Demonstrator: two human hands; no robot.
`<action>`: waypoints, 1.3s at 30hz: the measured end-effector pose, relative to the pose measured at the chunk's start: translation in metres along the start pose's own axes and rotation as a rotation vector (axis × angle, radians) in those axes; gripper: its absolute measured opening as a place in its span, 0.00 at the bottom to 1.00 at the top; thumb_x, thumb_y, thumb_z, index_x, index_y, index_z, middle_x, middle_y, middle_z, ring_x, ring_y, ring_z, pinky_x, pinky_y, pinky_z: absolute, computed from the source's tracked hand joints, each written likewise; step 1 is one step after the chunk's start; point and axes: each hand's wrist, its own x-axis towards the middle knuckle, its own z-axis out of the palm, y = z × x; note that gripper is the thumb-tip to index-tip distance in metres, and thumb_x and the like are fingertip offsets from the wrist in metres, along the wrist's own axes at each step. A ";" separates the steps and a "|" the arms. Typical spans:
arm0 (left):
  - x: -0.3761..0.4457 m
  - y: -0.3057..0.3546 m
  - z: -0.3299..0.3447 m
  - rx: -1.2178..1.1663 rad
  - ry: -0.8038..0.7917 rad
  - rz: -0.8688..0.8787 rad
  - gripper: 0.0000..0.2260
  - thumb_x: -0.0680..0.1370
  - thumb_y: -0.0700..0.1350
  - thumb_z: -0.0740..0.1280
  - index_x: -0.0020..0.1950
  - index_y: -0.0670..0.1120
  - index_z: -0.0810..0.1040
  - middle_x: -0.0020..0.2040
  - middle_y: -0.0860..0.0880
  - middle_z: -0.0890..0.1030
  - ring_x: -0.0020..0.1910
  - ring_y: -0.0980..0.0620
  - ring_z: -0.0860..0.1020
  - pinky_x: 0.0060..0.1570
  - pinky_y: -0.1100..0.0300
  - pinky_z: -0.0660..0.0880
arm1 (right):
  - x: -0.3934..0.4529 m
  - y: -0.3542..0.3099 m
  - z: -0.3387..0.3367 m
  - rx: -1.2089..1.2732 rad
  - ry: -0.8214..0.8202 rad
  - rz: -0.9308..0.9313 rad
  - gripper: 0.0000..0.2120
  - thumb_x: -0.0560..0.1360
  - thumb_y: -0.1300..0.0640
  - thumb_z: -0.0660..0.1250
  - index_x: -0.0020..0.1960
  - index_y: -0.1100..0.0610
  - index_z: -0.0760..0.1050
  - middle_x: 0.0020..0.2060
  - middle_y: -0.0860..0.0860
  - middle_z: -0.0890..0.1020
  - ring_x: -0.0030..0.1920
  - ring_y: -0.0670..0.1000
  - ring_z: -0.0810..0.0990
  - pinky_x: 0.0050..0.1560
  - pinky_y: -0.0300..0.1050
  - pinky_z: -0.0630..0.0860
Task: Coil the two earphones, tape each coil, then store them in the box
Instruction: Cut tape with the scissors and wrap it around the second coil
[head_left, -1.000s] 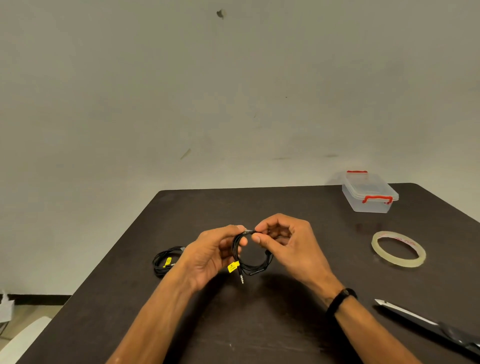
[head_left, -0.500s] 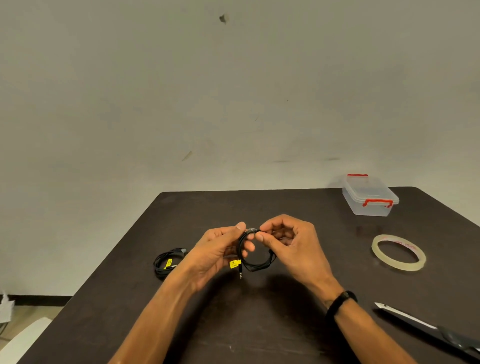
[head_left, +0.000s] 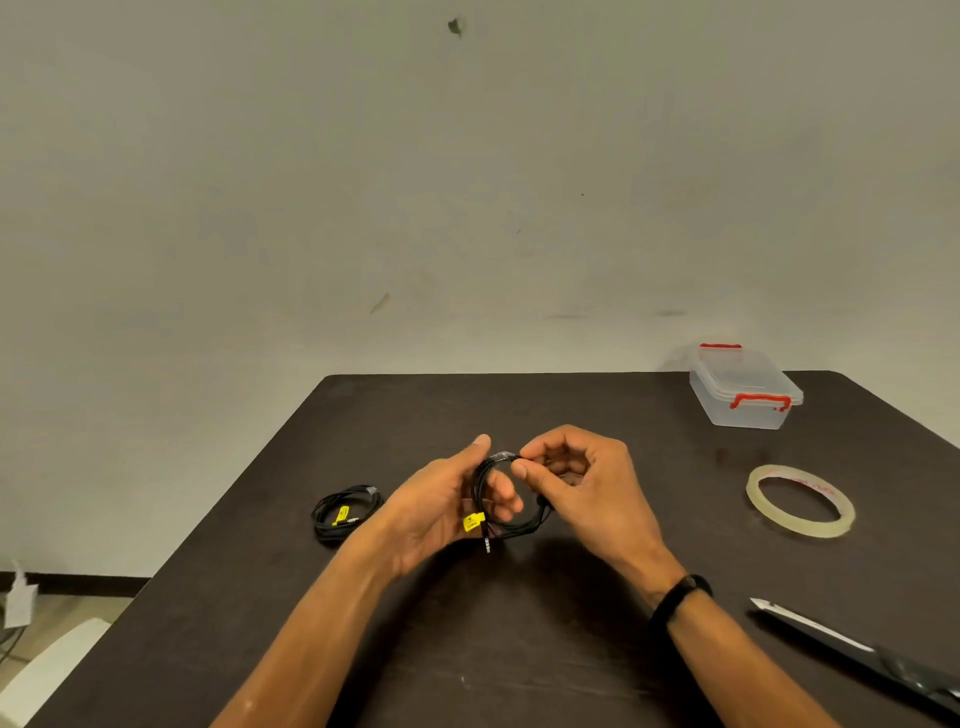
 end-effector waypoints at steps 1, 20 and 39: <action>0.003 -0.002 0.001 0.082 0.077 0.037 0.27 0.85 0.61 0.57 0.43 0.43 0.84 0.41 0.44 0.85 0.39 0.50 0.82 0.48 0.54 0.79 | 0.000 0.000 0.000 0.006 0.008 0.011 0.06 0.74 0.56 0.80 0.47 0.48 0.85 0.42 0.45 0.87 0.43 0.46 0.87 0.47 0.44 0.84; 0.019 -0.018 -0.012 0.475 0.314 0.523 0.03 0.80 0.47 0.72 0.50 0.49 0.86 0.39 0.51 0.87 0.41 0.56 0.84 0.47 0.58 0.81 | -0.001 -0.001 0.000 0.120 -0.027 0.209 0.09 0.72 0.56 0.81 0.50 0.54 0.85 0.42 0.52 0.89 0.44 0.51 0.89 0.49 0.44 0.85; -0.017 0.000 -0.030 0.825 0.807 0.568 0.26 0.83 0.66 0.58 0.41 0.49 0.84 0.34 0.50 0.84 0.36 0.51 0.82 0.42 0.48 0.79 | -0.018 -0.010 0.029 0.321 -0.166 0.434 0.09 0.73 0.66 0.78 0.52 0.64 0.81 0.42 0.67 0.86 0.38 0.55 0.86 0.46 0.58 0.85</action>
